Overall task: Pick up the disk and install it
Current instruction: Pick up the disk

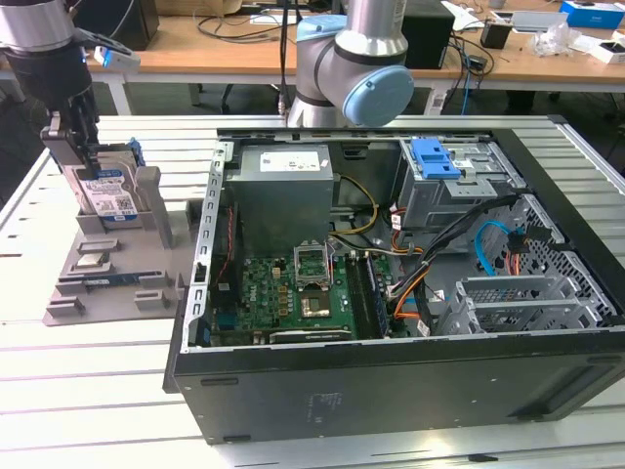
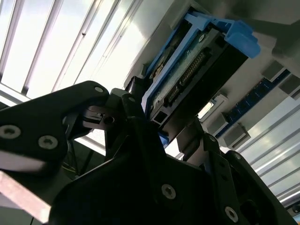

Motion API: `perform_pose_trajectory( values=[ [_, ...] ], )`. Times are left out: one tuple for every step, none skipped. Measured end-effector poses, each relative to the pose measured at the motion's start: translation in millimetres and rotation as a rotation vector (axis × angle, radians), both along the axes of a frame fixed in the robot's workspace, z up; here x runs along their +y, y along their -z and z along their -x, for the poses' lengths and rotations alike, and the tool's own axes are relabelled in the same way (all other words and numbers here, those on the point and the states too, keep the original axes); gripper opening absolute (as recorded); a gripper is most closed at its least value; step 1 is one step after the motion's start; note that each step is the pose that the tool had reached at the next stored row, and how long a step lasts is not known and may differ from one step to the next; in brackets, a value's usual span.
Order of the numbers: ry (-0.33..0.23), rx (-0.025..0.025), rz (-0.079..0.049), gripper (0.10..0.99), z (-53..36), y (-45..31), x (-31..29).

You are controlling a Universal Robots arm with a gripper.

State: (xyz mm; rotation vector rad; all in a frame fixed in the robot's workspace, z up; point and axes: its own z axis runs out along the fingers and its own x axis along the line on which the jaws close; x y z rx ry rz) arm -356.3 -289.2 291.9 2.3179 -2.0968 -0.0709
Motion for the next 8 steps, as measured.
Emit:
perform_pose_trajectory(
  values=[
    [0.0,0.0001,0.0,0.541,0.0,0.0,0.0],
    [0.0,0.0,0.0,0.541,0.0,0.1,0.0],
    [0.0,-0.0003,0.0,0.541,0.0,0.2,0.0],
    [0.0,-0.0002,0.0,0.541,0.0,0.2,0.0],
    [0.0,-0.0002,0.0,0.541,0.0,0.3,0.0],
    [0.0,-0.0002,0.0,0.525,0.0,0.3,0.0],
    [0.0,-0.0002,0.0,0.459,0.0,0.3,0.0],
    [0.0,-0.0002,0.0,0.396,0.0,0.3,0.0]
  ],
)
